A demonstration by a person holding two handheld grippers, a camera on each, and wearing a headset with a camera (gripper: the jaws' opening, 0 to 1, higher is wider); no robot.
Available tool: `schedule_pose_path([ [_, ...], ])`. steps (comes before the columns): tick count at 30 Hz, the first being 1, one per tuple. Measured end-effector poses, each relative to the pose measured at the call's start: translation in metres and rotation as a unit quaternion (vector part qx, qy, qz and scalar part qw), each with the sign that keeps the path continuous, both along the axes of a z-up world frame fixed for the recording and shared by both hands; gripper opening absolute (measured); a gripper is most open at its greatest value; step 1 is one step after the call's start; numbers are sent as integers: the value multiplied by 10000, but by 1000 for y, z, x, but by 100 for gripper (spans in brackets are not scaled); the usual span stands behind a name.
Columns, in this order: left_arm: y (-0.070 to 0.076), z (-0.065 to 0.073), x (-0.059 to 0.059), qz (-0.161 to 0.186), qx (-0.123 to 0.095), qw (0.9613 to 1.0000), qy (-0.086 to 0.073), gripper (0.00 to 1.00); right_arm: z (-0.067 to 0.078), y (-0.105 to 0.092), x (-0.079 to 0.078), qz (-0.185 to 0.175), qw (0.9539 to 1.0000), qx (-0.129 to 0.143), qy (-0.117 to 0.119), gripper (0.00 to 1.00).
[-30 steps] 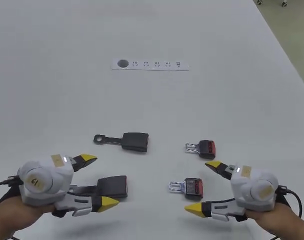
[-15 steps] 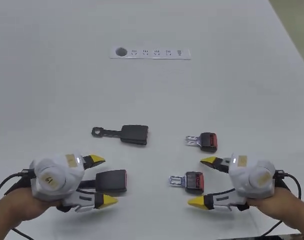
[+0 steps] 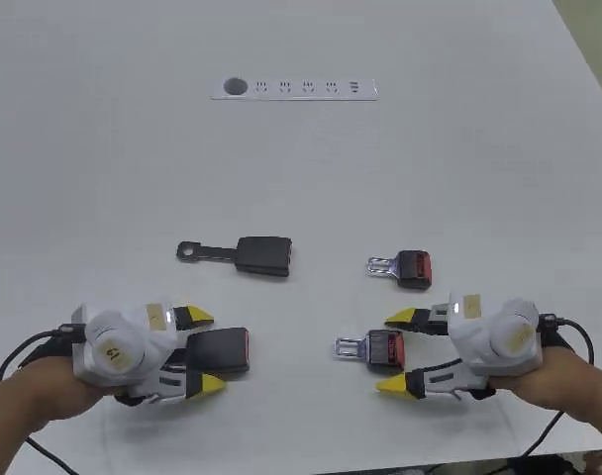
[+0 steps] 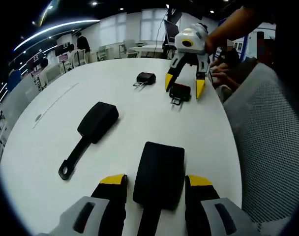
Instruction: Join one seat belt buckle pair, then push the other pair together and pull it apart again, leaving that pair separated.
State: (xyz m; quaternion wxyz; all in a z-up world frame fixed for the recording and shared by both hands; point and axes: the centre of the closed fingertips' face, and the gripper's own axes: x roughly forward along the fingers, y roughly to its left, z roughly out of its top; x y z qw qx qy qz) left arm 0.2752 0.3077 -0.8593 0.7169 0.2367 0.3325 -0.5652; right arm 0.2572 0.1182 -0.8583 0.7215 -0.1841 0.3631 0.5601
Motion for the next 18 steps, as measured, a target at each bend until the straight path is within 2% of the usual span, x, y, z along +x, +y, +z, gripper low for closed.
schedule_pose_path([
  [2,1,0,2,-72,67,9999,-113,44,-2,-2,1,97,9999,-51,-93,44],
  [3,0,-1,1,-119,45,9999,-67,43,-2,-2,0,144,9998,-37,-95,43],
  [5,-1,-1,1,-207,48,9997,-91,42,-1,-2,1,157,9998,-42,-89,42],
  [7,-2,-1,0,-300,36,9995,-98,39,-2,-4,3,266,9993,-137,-207,38],
  [8,-5,-1,-3,-497,14,9987,-128,36,-2,-3,1,341,9992,-103,-203,36],
  [9,-5,-1,-2,-528,25,9984,-198,36,-2,-3,1,371,9990,-114,-213,36],
  [10,-3,-1,-1,-443,40,9989,-122,36,-2,-3,1,388,9989,-121,-239,36],
  [18,-4,-2,-4,-923,119,9956,-115,36,-2,-4,0,511,9984,-88,-243,35],
])
